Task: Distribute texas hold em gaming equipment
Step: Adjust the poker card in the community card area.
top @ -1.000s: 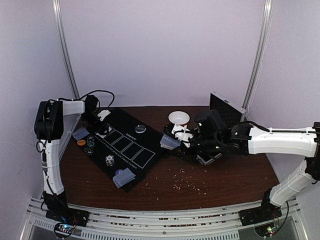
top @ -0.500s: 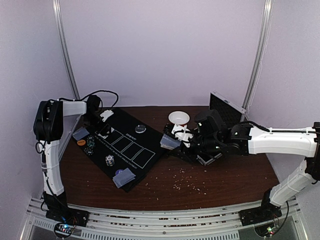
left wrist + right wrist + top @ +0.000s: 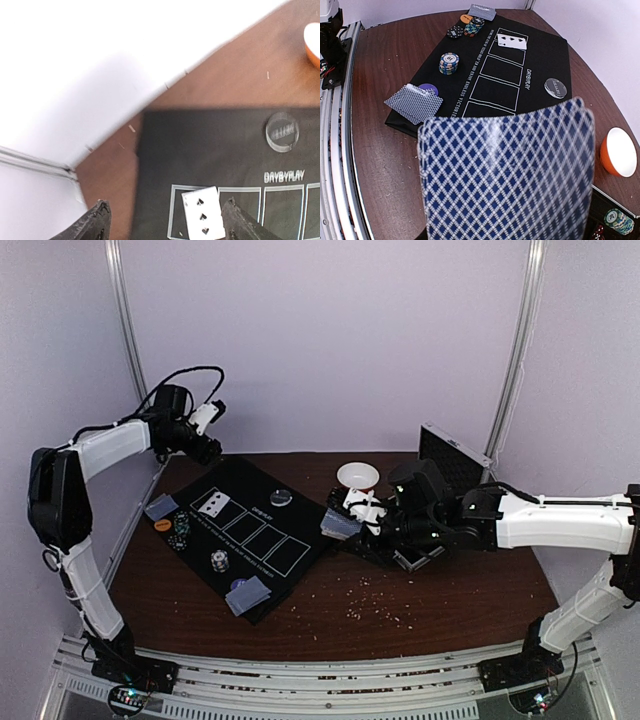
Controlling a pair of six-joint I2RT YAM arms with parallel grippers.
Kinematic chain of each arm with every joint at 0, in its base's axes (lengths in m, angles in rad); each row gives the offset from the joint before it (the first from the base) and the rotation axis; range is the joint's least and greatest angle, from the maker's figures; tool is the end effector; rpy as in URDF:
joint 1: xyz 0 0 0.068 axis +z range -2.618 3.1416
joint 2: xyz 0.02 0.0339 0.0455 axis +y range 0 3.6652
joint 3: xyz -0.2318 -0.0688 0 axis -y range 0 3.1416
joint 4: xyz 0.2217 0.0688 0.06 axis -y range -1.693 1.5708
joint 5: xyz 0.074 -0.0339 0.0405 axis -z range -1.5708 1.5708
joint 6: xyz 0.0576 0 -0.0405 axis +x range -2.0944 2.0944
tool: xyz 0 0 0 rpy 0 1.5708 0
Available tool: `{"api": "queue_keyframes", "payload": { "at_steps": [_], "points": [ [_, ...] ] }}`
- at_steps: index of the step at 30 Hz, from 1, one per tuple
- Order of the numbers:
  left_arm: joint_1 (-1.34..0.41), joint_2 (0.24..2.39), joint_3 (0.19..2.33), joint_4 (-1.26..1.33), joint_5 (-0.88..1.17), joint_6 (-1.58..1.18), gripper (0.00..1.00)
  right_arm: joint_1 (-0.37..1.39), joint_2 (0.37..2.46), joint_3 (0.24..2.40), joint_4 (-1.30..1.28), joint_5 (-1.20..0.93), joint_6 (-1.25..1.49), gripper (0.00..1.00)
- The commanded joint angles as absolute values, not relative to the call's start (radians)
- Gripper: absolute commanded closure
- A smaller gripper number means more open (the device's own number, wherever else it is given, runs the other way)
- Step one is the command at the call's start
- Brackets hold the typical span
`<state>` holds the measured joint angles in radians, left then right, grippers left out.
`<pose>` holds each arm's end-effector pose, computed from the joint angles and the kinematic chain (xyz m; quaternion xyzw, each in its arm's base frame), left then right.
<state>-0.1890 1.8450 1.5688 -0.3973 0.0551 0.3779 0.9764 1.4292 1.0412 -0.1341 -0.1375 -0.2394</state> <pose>0.4072 -0.0811 0.2519 0.2634 0.8614 0.0162 0.4340 0.1776 0.2768 0.2493 -0.5215 0.6892 0.2354 0.4445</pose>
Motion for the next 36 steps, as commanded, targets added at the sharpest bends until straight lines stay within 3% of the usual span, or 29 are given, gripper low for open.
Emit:
{"api": "queue_keyframes", "payload": {
  "at_steps": [1, 3, 8, 13, 19, 36],
  "points": [
    [-0.207, 1.927, 1.602, -0.457, -0.199, 0.389, 0.20, 0.973, 1.415, 1.071, -0.133, -0.126, -0.242, 0.61],
    [-0.207, 1.980, 1.625, -0.540, -0.217, 0.376, 0.19, 0.973, 1.413, 1.068, -0.131, -0.126, -0.242, 0.61],
    [-0.216, 1.990, 1.564, -0.565, 0.004, 0.330, 0.22, 0.971, 1.415, 1.069, -0.133, -0.129, -0.239, 0.61],
    [-0.250, 2.072, 1.584, -0.617, 0.162, 0.256, 0.57, 0.972, 1.419, 1.068, -0.131, -0.130, -0.239, 0.61],
    [-0.258, 2.161, 1.610, -0.667, 0.082, 0.176, 1.00, 0.972, 1.413, 1.066, -0.135, -0.131, -0.241, 0.61],
    [-0.256, 2.224, 1.638, -0.712, -0.244, 0.137, 1.00, 0.972, 1.417, 1.067, -0.132, -0.124, -0.245, 0.61]
  ]
}}
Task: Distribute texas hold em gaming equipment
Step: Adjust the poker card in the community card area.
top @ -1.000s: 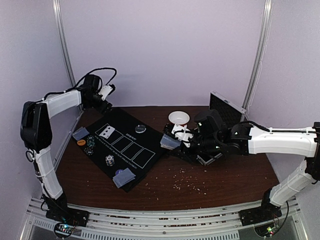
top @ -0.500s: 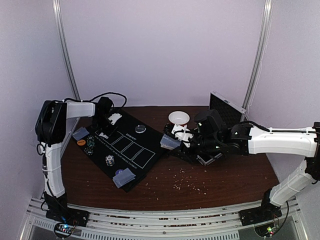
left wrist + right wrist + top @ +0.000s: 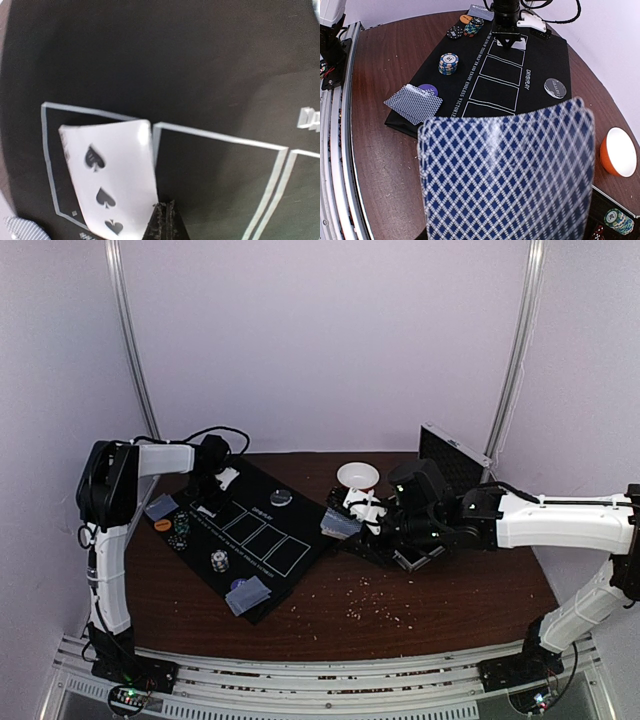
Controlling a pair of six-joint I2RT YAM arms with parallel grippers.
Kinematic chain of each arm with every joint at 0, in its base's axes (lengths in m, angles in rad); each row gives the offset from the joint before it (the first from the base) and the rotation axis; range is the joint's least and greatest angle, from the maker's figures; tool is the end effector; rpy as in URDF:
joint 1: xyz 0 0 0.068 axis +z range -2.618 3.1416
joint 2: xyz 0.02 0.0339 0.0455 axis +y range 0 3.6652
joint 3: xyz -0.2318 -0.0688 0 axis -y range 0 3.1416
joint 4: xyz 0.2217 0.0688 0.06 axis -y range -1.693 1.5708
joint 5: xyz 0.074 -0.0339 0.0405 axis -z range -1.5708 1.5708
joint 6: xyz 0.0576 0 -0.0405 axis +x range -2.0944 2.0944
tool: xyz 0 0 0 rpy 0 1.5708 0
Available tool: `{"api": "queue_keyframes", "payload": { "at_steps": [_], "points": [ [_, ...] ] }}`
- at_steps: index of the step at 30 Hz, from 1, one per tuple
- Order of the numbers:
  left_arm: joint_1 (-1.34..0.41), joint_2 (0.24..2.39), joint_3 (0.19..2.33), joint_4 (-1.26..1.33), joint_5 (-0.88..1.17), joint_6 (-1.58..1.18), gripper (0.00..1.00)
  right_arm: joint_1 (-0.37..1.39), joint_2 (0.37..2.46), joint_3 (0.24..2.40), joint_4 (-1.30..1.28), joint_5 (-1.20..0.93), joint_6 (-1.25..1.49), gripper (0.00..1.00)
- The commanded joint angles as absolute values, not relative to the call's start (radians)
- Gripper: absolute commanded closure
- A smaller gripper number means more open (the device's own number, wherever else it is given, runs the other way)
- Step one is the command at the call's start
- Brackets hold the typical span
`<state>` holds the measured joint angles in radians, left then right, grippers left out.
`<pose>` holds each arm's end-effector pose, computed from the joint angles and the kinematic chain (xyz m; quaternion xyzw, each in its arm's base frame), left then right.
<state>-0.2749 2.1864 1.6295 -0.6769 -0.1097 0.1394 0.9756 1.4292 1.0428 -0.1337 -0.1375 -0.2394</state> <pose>0.4032 -0.1072 0.1126 0.1935 0.9652 0.0426 0.1707 0.1779 0.2768 0.2499 -0.5210 0.6890 0.2355 0.4454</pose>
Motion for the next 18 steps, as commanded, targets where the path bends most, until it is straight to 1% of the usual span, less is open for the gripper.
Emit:
{"api": "queue_keyframes", "payload": {
  "at_steps": [1, 5, 12, 14, 18],
  "points": [
    [-0.255, 2.222, 1.640, -0.712, -0.254, 0.138, 1.00, 0.972, 1.418, 1.069, -0.132, -0.125, -0.245, 0.61],
    [-0.256, 2.220, 1.646, -0.722, -0.286, 0.149, 1.00, 0.972, 1.423, 1.072, -0.133, -0.126, -0.244, 0.61],
    [-0.255, 2.215, 1.651, -0.701, -0.259, 0.168, 1.00, 0.972, 1.423, 1.075, -0.135, -0.126, -0.244, 0.61],
    [-0.256, 2.207, 1.653, -0.692, -0.224, 0.173, 1.00, 0.972, 1.421, 1.074, -0.136, -0.125, -0.245, 0.61],
    [-0.264, 2.144, 1.649, -0.666, -0.078, 0.162, 1.00, 0.972, 1.419, 1.073, -0.141, -0.117, -0.245, 0.61]
  ]
}}
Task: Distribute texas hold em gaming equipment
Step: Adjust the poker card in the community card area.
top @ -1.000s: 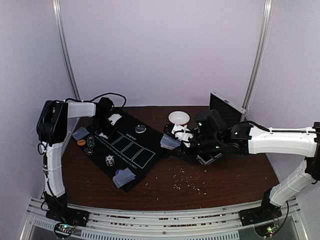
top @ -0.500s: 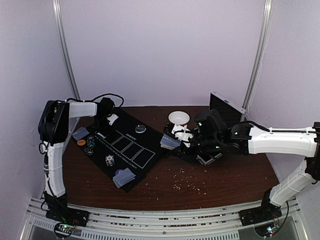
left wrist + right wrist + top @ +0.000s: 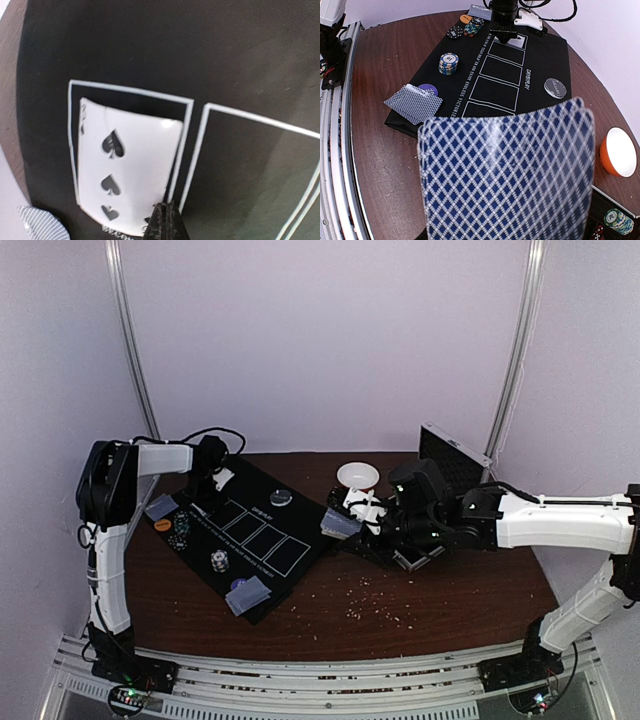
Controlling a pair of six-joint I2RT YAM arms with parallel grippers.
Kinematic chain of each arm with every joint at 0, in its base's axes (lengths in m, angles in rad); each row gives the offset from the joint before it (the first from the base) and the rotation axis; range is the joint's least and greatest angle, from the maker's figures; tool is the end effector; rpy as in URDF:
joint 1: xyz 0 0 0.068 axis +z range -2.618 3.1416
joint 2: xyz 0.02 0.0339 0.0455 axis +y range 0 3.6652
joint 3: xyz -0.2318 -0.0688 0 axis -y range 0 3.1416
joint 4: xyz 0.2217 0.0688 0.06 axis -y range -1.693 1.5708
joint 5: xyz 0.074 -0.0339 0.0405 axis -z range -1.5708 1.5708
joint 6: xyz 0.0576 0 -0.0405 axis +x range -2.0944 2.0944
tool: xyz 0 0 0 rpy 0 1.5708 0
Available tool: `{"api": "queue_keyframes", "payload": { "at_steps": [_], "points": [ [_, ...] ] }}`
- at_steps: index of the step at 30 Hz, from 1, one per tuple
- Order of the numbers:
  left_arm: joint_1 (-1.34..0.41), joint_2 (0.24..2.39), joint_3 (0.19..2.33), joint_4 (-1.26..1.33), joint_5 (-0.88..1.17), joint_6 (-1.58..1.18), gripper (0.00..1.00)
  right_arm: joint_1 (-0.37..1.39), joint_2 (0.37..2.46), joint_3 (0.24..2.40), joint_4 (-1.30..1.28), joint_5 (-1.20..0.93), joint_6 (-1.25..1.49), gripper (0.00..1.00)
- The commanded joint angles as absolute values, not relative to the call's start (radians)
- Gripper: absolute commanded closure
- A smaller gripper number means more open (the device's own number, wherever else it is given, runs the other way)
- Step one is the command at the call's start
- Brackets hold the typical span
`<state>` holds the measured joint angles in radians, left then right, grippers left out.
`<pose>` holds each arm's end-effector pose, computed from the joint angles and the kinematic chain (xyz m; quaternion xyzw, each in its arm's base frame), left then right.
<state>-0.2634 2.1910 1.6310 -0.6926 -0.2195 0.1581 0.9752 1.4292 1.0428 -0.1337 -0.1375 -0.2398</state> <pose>0.4041 -0.0960 0.1115 0.1883 0.9633 0.0997 0.1629 0.1780 0.2768 0.2499 -0.5210 0.6890 0.2353 0.4455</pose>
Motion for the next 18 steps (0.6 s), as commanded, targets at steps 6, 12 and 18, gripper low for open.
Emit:
{"api": "queue_keyframes", "payload": {
  "at_steps": [6, 12, 18],
  "points": [
    [-0.313, 1.897, 1.606, -0.566, 0.136, 0.066, 0.85, 0.972, 1.424, 1.086, -0.153, -0.111, -0.247, 0.61],
    [-0.399, 1.667, 1.471, -0.450, 0.405, -0.090, 0.49, 0.973, 1.430, 1.090, -0.129, -0.126, -0.245, 0.61],
    [-0.560, 1.512, 1.285, -0.242, 0.678, -0.213, 0.18, 0.975, 1.454, 1.113, -0.120, -0.140, -0.243, 0.61]
  ]
}}
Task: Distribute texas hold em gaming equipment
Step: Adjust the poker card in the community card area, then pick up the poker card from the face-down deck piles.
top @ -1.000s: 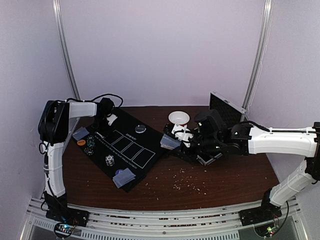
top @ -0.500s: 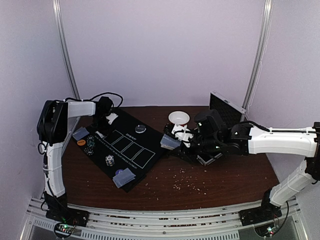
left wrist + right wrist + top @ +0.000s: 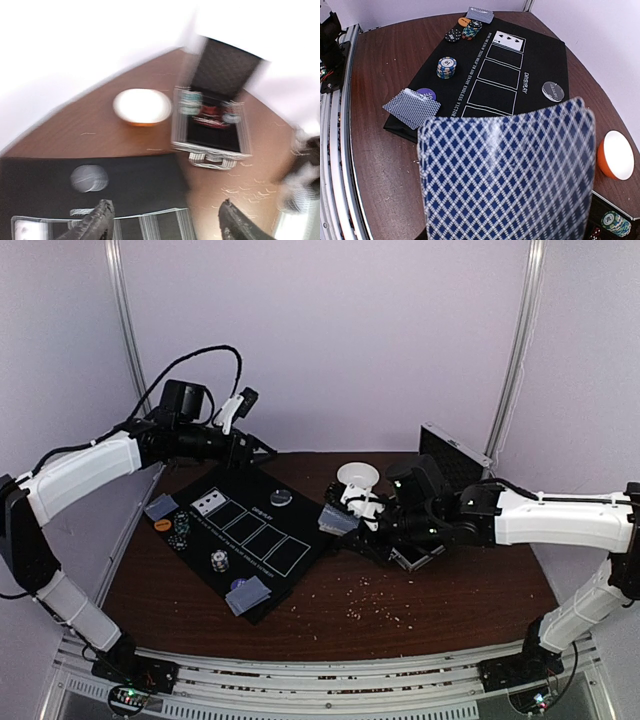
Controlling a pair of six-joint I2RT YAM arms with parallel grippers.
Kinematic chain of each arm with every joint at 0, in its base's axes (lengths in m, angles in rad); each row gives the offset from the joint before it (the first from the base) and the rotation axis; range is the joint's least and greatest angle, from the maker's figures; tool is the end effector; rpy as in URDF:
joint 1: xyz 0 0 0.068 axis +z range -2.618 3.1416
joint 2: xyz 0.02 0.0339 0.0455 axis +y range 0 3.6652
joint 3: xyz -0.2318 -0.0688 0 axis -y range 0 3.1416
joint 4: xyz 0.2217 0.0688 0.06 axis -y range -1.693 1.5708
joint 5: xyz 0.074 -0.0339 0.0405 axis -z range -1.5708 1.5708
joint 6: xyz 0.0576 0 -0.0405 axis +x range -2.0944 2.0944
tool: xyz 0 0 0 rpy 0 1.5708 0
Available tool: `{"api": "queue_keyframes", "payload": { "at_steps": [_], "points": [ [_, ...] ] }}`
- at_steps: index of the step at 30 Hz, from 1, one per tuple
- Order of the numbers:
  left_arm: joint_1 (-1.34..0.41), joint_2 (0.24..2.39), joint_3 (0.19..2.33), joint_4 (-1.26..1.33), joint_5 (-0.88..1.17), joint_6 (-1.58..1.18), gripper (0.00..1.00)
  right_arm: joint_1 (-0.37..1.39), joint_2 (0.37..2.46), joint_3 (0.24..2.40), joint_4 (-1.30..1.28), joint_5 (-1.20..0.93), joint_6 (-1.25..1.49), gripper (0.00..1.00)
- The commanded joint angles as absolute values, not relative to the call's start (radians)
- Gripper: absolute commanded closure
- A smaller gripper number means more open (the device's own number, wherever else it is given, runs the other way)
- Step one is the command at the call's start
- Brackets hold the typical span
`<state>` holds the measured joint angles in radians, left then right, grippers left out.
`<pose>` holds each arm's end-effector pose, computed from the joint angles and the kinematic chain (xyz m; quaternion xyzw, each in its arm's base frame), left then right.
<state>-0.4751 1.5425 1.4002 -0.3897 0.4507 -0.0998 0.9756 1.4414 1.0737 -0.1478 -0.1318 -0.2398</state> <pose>0.2996 -0.1823 0.3093 0.2668 0.8106 -0.3232 0.4090 0.1802 0.2797 0.2550 -0.5195 0.6888 0.2338 0.4483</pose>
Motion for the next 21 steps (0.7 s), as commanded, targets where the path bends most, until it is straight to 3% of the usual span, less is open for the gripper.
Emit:
{"api": "queue_keyframes", "payload": {
  "at_steps": [1, 5, 13, 21],
  "points": [
    [-0.588, 1.504, 1.265, -0.225, 0.677, -0.219, 0.14, 0.976, 1.457, 1.116, -0.116, -0.144, -0.241, 0.61],
    [-0.671, 1.513, 1.228, -0.190, 0.675, -0.241, 0.06, 0.979, 1.473, 1.130, -0.114, -0.154, -0.235, 0.61],
    [-0.719, 1.551, 1.217, -0.106, 0.708, -0.278, 0.06, 0.989, 1.499, 1.148, -0.107, -0.156, -0.231, 0.61],
    [-0.736, 1.611, 1.259, -0.138, 0.595, -0.301, 0.28, 0.994, 1.507, 1.158, -0.107, -0.150, -0.240, 0.61]
  ]
}}
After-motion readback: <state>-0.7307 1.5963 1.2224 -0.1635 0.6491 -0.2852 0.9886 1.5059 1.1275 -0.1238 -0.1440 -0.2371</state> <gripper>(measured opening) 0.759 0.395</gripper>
